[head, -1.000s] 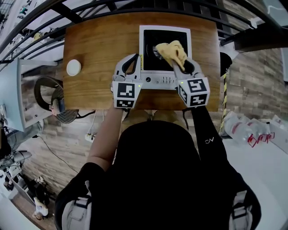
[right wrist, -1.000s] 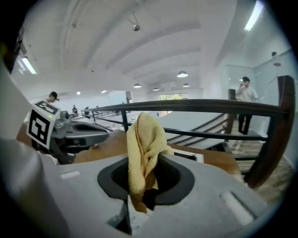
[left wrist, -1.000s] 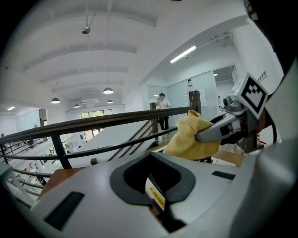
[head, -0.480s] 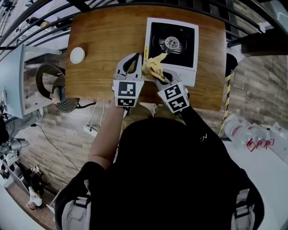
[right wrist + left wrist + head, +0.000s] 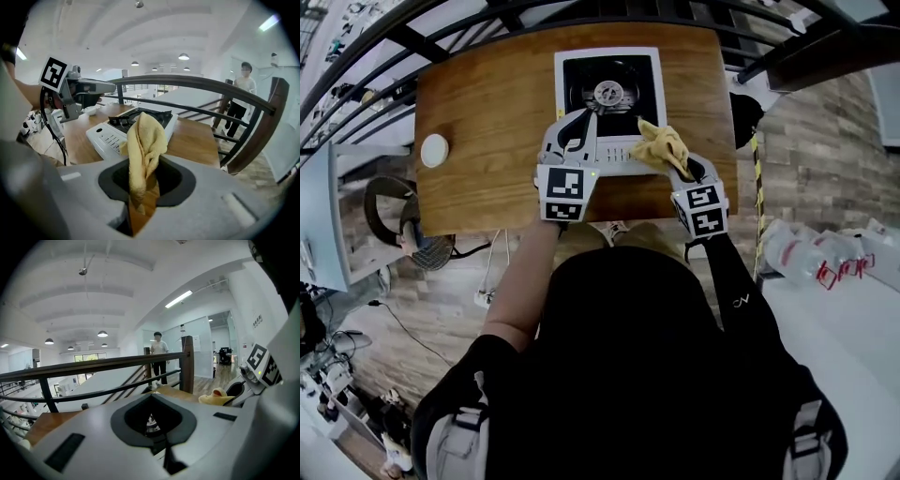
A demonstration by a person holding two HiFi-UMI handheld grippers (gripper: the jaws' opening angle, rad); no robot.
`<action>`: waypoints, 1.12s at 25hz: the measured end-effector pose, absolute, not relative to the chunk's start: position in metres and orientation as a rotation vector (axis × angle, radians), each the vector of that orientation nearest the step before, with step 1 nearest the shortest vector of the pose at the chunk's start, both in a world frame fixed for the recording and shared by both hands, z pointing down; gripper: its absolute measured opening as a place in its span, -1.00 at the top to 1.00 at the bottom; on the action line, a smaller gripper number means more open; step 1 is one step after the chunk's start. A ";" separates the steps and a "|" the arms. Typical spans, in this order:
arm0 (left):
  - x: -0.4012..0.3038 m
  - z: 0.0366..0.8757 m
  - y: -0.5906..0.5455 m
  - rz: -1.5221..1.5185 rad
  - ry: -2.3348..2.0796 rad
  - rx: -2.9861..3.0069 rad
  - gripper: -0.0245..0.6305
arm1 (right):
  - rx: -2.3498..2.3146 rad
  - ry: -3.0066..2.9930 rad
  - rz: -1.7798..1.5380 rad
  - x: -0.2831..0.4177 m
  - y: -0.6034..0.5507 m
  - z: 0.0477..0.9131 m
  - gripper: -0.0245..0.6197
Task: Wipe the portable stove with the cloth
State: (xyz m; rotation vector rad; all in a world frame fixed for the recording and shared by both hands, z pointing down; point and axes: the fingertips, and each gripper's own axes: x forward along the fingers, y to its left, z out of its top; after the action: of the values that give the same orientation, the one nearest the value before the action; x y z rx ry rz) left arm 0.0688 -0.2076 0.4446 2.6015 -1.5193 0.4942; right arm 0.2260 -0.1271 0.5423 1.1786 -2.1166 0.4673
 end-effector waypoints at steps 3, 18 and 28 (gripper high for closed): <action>0.084 0.440 -0.209 0.498 -1.495 2.631 0.91 | 1.201 -2.132 0.457 0.226 -0.128 0.534 0.68; 0.076 0.334 -0.257 0.314 -1.667 2.734 0.91 | 1.618 -2.342 0.112 0.220 -0.249 0.367 0.67; 0.074 0.322 -0.259 0.315 -1.694 2.756 0.91 | 1.639 -2.390 0.045 0.214 -0.248 0.345 0.69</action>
State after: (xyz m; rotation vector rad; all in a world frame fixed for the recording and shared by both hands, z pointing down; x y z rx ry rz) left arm 0.0735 -0.2589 0.3217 2.7560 -1.6938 0.3147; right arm 0.2141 -0.2484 0.3446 1.6386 -2.3900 0.0447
